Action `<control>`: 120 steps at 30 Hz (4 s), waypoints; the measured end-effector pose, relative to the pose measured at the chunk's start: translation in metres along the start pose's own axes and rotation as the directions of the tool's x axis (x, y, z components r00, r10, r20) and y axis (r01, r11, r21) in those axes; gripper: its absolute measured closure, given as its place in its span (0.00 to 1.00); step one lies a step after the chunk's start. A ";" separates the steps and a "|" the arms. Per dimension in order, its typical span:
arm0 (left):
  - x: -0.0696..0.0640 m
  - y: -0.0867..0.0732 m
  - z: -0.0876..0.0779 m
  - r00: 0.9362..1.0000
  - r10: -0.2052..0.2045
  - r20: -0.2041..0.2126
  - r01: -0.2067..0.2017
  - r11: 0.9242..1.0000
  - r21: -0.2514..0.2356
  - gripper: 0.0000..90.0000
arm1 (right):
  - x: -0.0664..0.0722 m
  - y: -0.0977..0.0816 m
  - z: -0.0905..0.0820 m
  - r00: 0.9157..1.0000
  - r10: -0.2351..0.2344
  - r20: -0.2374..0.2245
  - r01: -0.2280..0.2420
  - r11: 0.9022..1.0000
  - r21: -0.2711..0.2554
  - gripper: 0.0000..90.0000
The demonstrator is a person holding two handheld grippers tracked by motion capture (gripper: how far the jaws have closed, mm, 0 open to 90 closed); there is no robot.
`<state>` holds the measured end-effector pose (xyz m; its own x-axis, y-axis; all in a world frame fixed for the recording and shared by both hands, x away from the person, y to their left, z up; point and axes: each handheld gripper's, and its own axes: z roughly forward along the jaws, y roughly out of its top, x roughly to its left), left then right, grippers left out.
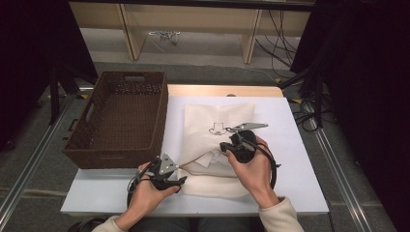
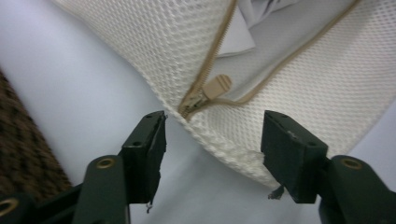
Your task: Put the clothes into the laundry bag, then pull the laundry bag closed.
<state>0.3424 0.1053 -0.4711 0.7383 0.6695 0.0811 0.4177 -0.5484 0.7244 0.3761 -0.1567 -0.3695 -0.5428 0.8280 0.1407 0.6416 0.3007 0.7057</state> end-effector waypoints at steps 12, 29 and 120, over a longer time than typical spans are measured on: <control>0.009 -0.005 0.011 0.998 -0.047 0.039 0.047 0.999 0.009 0.83 | -0.002 -0.001 0.004 1.000 0.003 0.004 -0.003 0.999 0.035 1.00; 0.007 -0.012 0.006 0.996 -0.064 0.068 0.065 0.998 -0.012 0.95 | -0.011 -0.015 0.014 0.999 0.038 -0.016 -0.035 0.985 0.169 1.00; 0.005 -0.031 -0.015 0.981 -0.113 0.160 0.141 0.974 -0.179 0.28 | 0.035 -0.012 0.068 0.969 0.101 -0.227 -0.036 0.961 0.273 0.77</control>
<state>0.3255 0.1327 -0.4829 0.7616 0.6383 -0.1121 0.4166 -0.3498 0.8391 0.3863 -0.0994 -0.4206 -0.5841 0.7249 0.3652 0.7844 0.3883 0.4837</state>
